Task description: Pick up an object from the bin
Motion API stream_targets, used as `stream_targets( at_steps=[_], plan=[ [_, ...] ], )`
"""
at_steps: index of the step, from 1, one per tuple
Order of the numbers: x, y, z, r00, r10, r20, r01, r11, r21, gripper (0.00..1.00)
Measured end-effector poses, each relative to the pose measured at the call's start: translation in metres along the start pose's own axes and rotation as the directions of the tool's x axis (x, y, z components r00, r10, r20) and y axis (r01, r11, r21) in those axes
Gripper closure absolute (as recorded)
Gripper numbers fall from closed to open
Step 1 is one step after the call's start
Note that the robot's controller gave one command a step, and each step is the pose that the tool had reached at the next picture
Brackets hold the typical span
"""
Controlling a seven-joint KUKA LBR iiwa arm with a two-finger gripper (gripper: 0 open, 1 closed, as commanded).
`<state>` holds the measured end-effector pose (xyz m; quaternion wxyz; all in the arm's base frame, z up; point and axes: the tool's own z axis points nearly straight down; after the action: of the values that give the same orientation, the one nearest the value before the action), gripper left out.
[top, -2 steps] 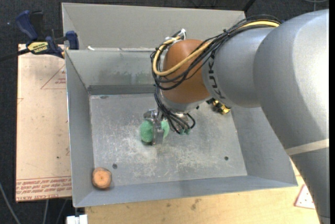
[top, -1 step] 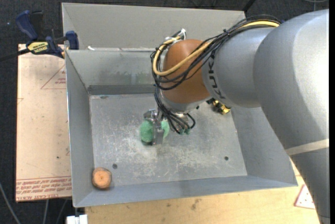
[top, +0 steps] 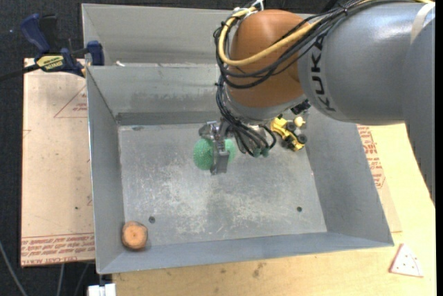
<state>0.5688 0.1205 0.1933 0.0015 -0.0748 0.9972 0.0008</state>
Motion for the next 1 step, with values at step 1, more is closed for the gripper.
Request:
stream_targets(
  at_steps=[1],
  plan=[
    [0.0001,0.0000,0.0001,1.000,0.000,0.000,0.000,1.000,0.000,1.00]
  ],
)
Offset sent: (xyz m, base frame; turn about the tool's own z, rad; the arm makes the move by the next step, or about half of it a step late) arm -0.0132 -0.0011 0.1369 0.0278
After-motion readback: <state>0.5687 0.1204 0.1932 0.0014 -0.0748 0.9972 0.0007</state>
